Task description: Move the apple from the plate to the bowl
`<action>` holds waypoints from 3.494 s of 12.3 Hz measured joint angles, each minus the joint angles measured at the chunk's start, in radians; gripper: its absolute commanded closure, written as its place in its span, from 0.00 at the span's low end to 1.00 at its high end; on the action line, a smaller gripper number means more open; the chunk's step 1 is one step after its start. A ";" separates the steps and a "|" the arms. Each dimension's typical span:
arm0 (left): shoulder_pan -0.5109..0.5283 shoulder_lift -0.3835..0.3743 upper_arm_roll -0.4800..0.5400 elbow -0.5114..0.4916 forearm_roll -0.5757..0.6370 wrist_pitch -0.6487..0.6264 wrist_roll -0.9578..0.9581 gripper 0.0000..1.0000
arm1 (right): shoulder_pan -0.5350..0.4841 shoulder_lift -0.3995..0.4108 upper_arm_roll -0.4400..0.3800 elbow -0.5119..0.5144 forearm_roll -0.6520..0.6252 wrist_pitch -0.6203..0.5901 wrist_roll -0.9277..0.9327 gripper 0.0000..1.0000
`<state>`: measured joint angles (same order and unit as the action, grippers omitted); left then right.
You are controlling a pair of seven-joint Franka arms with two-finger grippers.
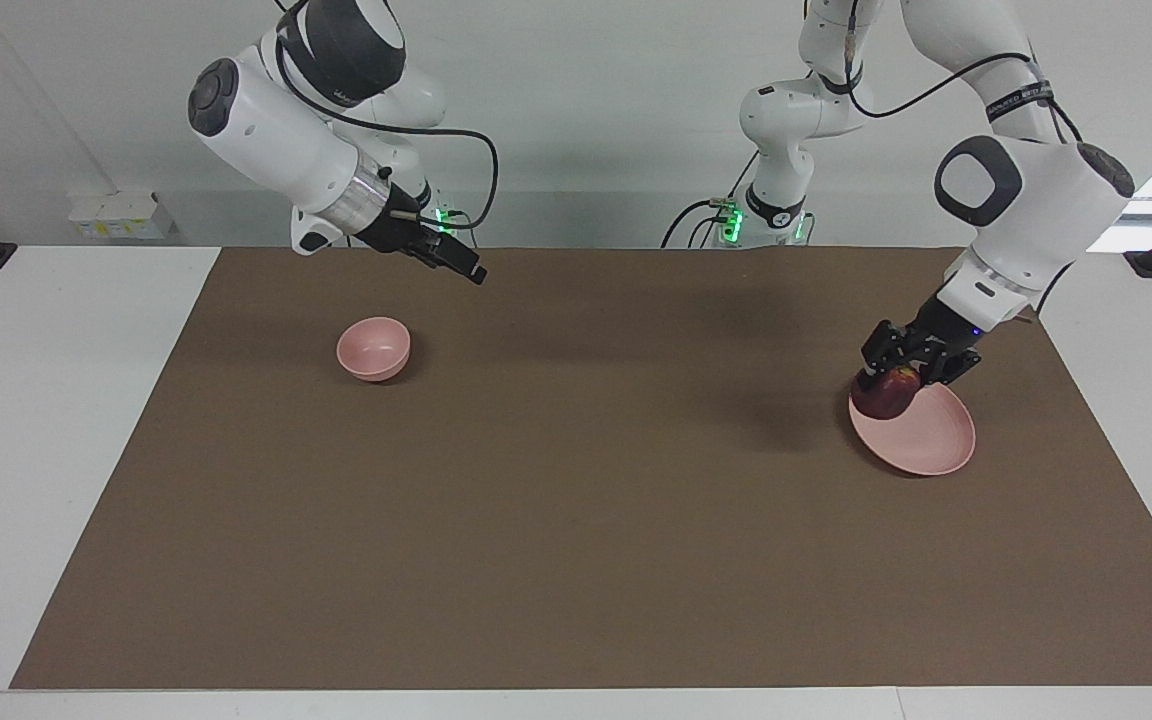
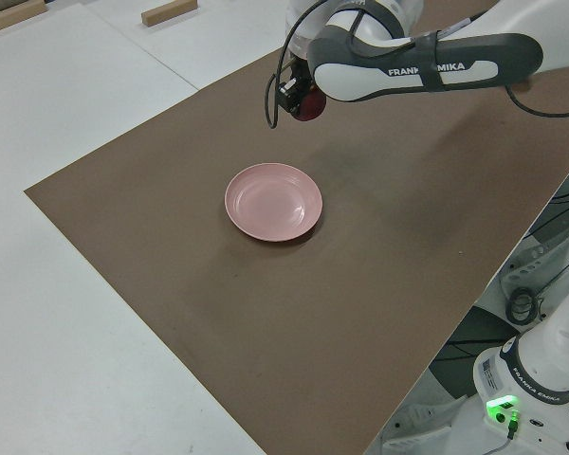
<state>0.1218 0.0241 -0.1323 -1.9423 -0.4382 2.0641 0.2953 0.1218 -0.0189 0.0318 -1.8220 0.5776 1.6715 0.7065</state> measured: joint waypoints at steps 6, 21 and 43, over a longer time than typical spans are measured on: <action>-0.014 -0.028 -0.072 -0.003 -0.241 -0.092 0.013 1.00 | 0.131 0.068 0.002 -0.004 0.208 0.193 0.229 0.00; -0.140 -0.100 -0.185 -0.056 -0.510 -0.141 -0.069 1.00 | 0.380 0.190 0.001 0.001 0.352 0.574 0.595 0.00; -0.218 -0.151 -0.170 -0.049 -0.476 -0.044 -0.295 0.00 | 0.193 0.137 -0.015 0.051 0.302 0.227 0.620 1.00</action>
<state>-0.0965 -0.1273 -0.3026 -1.9915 -0.9140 2.0200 -0.0002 0.3145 0.1178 0.0169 -1.7710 0.8801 1.8983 1.3263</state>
